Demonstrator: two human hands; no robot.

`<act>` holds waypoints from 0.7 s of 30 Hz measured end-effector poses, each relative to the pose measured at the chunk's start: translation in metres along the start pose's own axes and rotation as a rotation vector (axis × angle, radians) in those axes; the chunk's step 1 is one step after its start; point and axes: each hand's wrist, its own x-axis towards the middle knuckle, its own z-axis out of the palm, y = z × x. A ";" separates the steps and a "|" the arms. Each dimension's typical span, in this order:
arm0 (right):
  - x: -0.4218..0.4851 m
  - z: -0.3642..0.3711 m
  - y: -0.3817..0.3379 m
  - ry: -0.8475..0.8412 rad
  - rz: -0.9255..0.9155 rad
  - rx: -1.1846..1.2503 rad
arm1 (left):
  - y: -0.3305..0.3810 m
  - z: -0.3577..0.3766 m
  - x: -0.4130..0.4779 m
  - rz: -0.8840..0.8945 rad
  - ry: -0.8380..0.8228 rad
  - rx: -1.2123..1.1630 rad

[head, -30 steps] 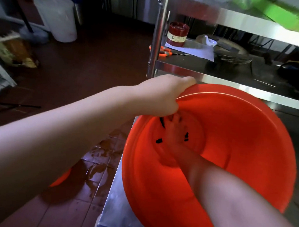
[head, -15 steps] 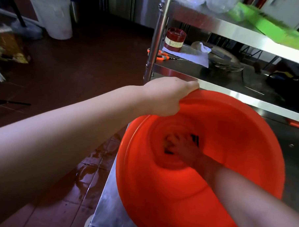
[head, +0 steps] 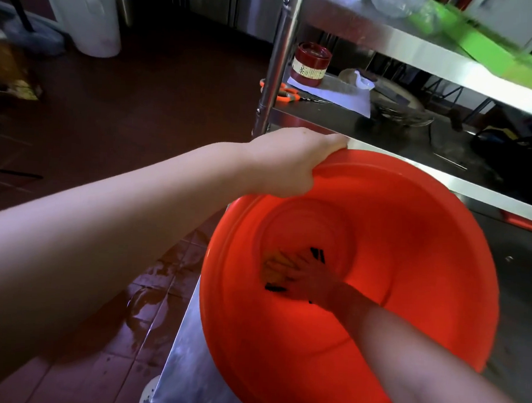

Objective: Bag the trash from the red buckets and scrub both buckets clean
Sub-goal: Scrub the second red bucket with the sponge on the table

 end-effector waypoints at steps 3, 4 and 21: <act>0.022 -0.032 0.029 -0.204 0.348 0.147 | -0.005 -0.002 0.002 -0.016 -0.016 -0.013; 0.028 -0.038 0.033 -0.189 0.490 0.189 | -0.004 -0.002 0.003 -0.013 -0.019 -0.018; -0.001 -0.045 0.015 -0.389 0.541 0.042 | 0.015 0.004 0.000 0.041 -0.025 0.095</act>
